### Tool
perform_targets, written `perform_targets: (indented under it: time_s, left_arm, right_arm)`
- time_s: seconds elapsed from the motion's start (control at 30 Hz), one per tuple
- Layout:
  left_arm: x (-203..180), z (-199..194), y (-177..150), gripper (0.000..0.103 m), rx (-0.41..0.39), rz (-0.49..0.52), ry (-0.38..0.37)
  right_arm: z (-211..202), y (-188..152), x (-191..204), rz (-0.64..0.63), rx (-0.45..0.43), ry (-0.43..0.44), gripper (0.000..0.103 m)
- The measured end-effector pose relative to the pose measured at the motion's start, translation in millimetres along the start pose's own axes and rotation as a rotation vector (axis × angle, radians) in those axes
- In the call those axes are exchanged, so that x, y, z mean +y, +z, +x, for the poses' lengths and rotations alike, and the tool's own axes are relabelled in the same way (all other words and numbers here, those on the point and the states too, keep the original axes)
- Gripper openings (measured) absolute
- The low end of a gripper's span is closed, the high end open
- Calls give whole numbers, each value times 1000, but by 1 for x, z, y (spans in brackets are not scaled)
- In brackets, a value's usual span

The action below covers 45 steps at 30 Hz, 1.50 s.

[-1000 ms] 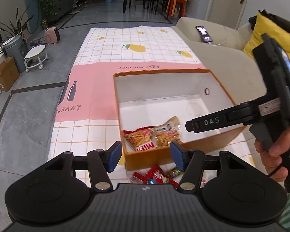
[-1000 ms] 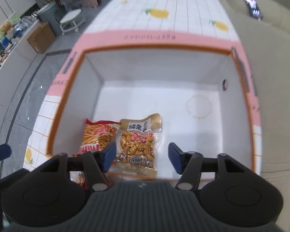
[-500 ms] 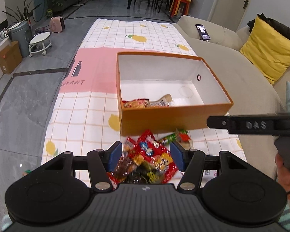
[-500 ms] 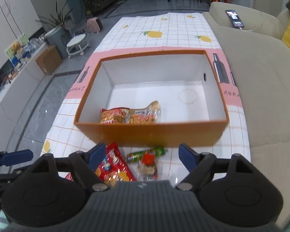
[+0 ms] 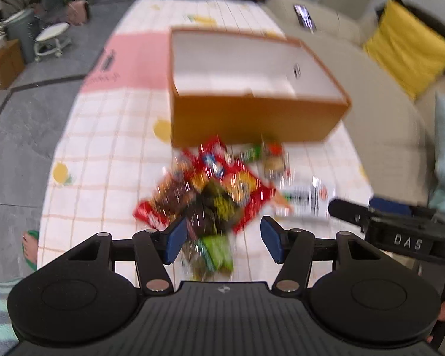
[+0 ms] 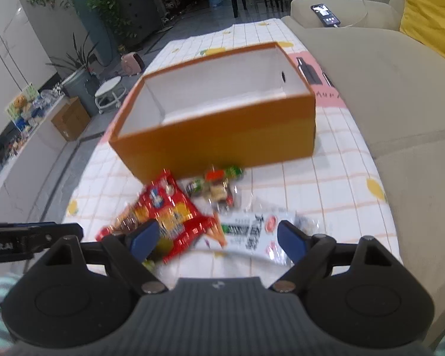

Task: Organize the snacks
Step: 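Withdraw both tools from the box back toward the snack pile, then grasp the green raisin bag with the left tool while the right grasps a clear bag with red snack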

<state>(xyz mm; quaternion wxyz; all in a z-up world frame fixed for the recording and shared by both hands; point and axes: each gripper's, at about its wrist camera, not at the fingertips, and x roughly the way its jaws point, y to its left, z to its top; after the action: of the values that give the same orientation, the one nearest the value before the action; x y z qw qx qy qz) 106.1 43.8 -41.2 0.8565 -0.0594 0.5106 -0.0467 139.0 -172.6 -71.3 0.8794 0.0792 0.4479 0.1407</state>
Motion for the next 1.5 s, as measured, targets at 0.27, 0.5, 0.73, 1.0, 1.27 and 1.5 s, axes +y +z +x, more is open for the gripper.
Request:
perform_targets:
  time_s: [0.27,0.5,0.73,1.0,1.27,1.5]
  left_arm:
    - [11,43,-18,68,133,-82,70]
    - [25,68,-22,75,187,-159,65]
    - [30,81,-24,77,205,-198,-12]
    - [26,86,-27,59,201,-190,-62]
    - [20,82,-25,45,190,-156,-62]
    - [12,55,-18,43,115,-126,-110]
  right_arm:
    - [28,-19,2,-117,55,-50,84]
    - [43,-23,4,-110,106,-12,84]
    - [57,-25,5,-115,140,0,84]
    - [63,-25,9,-133,150,2,84]
    - [62,-24,14,-165,130,3,83]
    - [56,-18,15,-171,83,-1,79]
